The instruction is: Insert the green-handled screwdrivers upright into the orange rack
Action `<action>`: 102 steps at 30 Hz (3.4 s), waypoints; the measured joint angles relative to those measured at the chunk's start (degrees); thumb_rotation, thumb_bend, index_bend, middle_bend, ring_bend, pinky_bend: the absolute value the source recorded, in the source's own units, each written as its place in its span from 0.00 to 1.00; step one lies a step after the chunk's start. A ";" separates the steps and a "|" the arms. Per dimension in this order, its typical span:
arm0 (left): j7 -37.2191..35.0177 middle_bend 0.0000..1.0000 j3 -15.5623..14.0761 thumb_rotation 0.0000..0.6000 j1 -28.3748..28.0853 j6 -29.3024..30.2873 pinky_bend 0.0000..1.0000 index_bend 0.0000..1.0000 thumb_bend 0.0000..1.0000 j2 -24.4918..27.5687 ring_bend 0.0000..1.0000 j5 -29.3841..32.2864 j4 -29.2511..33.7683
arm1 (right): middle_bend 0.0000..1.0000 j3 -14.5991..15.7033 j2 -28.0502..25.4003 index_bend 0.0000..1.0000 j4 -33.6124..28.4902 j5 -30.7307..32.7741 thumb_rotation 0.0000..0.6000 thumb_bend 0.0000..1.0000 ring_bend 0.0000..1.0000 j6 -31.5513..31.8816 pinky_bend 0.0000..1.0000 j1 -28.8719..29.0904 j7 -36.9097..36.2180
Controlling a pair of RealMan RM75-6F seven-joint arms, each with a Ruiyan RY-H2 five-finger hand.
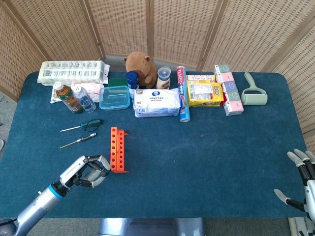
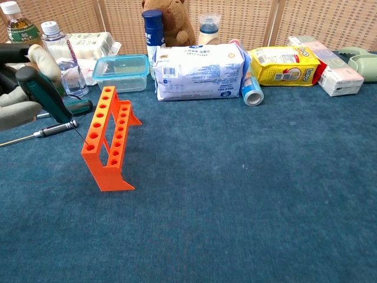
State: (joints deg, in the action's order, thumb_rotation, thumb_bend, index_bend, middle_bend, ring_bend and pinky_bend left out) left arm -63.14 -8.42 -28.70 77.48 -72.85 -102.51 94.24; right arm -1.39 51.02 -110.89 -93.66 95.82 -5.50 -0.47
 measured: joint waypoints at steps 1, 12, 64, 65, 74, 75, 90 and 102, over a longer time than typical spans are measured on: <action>-0.07 0.90 0.03 1.00 -0.07 -0.16 0.91 0.56 0.46 -0.08 0.87 0.16 -0.05 | 0.12 0.00 0.00 0.13 0.01 0.03 1.00 0.00 0.02 -0.02 0.00 0.00 -0.03; -2.49 0.90 -0.07 1.00 -0.69 -0.18 0.91 0.56 0.46 -0.71 0.87 -0.04 -0.50 | 0.12 0.12 -0.16 0.13 -0.04 -0.32 1.00 0.00 0.02 0.16 0.00 -0.07 -0.29; -3.97 0.90 1.53 1.00 0.13 -1.82 0.91 0.56 0.47 -6.44 0.87 6.13 -9.13 | 0.12 0.02 -0.04 0.13 -0.02 0.31 1.00 0.00 0.02 -0.33 0.00 0.15 0.07; -4.13 0.90 1.63 1.00 0.13 -2.13 0.91 0.56 0.47 -6.72 0.87 6.36 -9.53 | 0.12 0.03 -0.03 0.13 -0.02 0.32 1.00 0.00 0.02 -0.35 0.00 0.15 0.10; -6.46 0.90 1.99 1.00 -0.51 -3.64 0.91 0.56 0.47 -8.15 0.87 6.24 -12.03 | 0.13 0.02 -0.06 0.13 -0.05 0.42 1.00 0.00 0.02 -0.43 0.00 0.19 0.09; -6.48 0.90 2.06 1.00 -0.58 -3.84 0.91 0.56 0.47 -8.24 0.87 6.34 -12.14 | 0.12 0.01 -0.06 0.13 -0.04 0.43 1.00 0.00 0.02 -0.43 0.00 0.19 0.05; -6.57 0.90 2.24 1.00 -0.99 -6.21 0.91 0.38 0.47 -9.19 0.87 7.32 -13.78 | 0.13 0.05 -0.26 0.13 0.02 0.37 1.00 0.00 0.02 -0.29 0.00 0.12 -0.44; -3.94 0.90 2.19 1.00 -1.24 -7.08 0.91 0.23 0.47 -7.75 0.87 7.37 -12.31 | 0.14 0.03 -0.24 0.13 0.04 0.32 1.00 0.00 0.02 -0.17 0.00 0.08 -0.41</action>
State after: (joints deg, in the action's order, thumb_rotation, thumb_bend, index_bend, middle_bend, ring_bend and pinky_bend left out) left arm -67.08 -6.23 -29.94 70.40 -80.60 -95.14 81.93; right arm -1.36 50.77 -110.85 -93.33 95.66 -5.41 -0.89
